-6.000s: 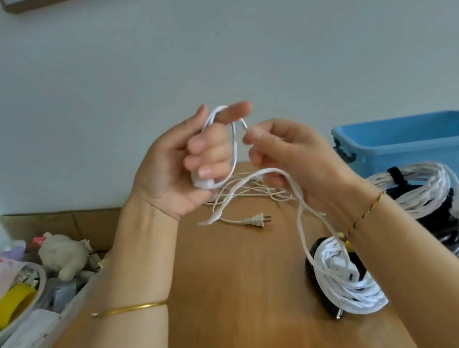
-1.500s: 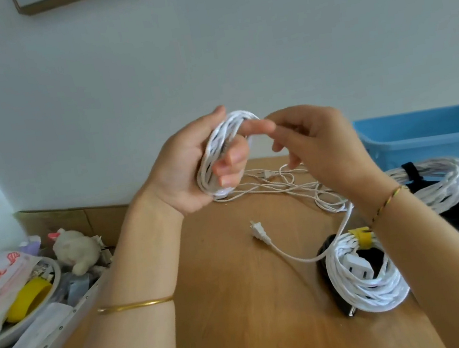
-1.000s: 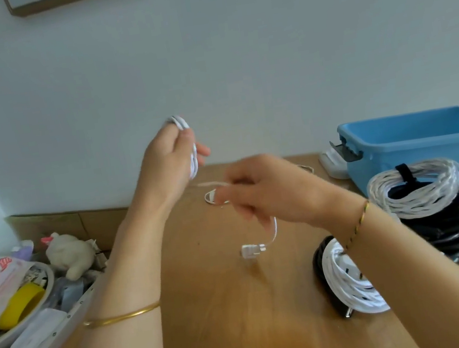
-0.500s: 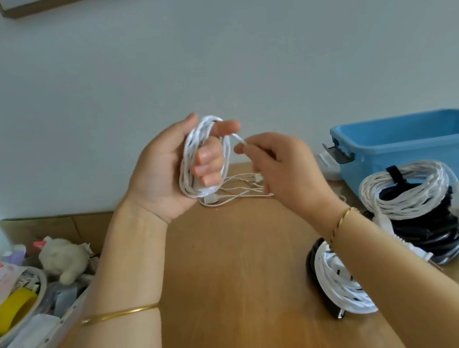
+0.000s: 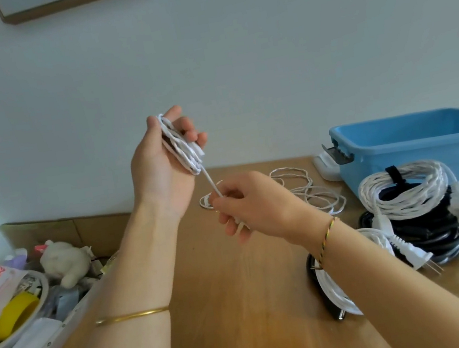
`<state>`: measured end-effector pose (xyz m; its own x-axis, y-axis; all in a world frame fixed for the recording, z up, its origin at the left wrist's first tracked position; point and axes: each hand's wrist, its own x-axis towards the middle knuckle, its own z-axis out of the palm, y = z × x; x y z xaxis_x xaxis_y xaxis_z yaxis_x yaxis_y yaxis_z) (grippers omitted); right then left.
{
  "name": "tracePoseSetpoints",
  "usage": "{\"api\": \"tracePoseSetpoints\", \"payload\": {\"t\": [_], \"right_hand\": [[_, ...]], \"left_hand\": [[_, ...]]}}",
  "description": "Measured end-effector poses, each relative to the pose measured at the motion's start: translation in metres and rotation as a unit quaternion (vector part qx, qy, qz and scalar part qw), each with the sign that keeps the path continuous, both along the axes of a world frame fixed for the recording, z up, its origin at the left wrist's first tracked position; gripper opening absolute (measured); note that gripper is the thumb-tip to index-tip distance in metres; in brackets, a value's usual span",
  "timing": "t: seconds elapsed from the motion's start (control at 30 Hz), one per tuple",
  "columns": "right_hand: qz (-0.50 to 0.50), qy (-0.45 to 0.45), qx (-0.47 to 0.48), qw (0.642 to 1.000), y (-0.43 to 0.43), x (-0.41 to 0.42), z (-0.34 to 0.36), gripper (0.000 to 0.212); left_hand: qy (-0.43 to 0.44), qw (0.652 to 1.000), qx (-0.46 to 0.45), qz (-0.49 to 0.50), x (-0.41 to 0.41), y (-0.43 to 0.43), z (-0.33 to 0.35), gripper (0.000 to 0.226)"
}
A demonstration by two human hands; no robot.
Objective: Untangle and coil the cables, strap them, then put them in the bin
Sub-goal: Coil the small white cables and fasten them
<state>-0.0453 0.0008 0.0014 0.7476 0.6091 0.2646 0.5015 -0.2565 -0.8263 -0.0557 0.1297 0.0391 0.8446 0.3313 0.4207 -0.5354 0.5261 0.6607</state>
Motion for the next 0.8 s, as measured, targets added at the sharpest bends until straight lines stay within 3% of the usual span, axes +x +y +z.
{"api": "tracePoseSetpoints", "payload": {"t": [0.1,0.17,0.27,0.4,0.47,0.53,0.7,0.8], "right_hand": [[-0.020,-0.119,-0.090,0.989,0.003,-0.006,0.006,0.025],[-0.038,-0.214,-0.129,0.968,0.004,-0.010,0.011,0.027],[-0.052,-0.292,-0.113,0.948,-0.002,-0.012,0.019,0.011],[-0.040,-0.317,-0.042,0.947,-0.009,-0.011,0.026,0.016],[-0.014,-0.276,-0.002,0.961,-0.011,-0.014,0.030,0.011],[0.000,-0.254,0.027,0.967,-0.012,-0.013,0.032,0.020],[-0.024,-0.290,0.056,0.955,-0.018,-0.001,0.028,0.032],[0.002,-0.227,0.073,0.971,-0.020,0.004,0.023,0.020]], "left_hand": [[0.050,0.994,0.034,0.085,0.007,-0.001,-0.005,0.034],[0.086,0.975,0.134,0.154,0.009,-0.006,-0.010,0.028],[0.125,0.927,0.299,0.189,0.006,-0.014,-0.014,0.024],[0.174,0.866,0.430,0.189,-0.002,-0.010,-0.009,0.029],[0.189,0.859,0.453,0.144,-0.010,-0.011,-0.006,0.042],[0.213,0.863,0.451,0.077,-0.017,-0.015,-0.004,0.056],[0.219,0.903,0.344,-0.140,-0.016,-0.021,-0.007,0.077],[0.222,0.902,0.317,-0.192,-0.012,-0.020,-0.009,0.083]]}}
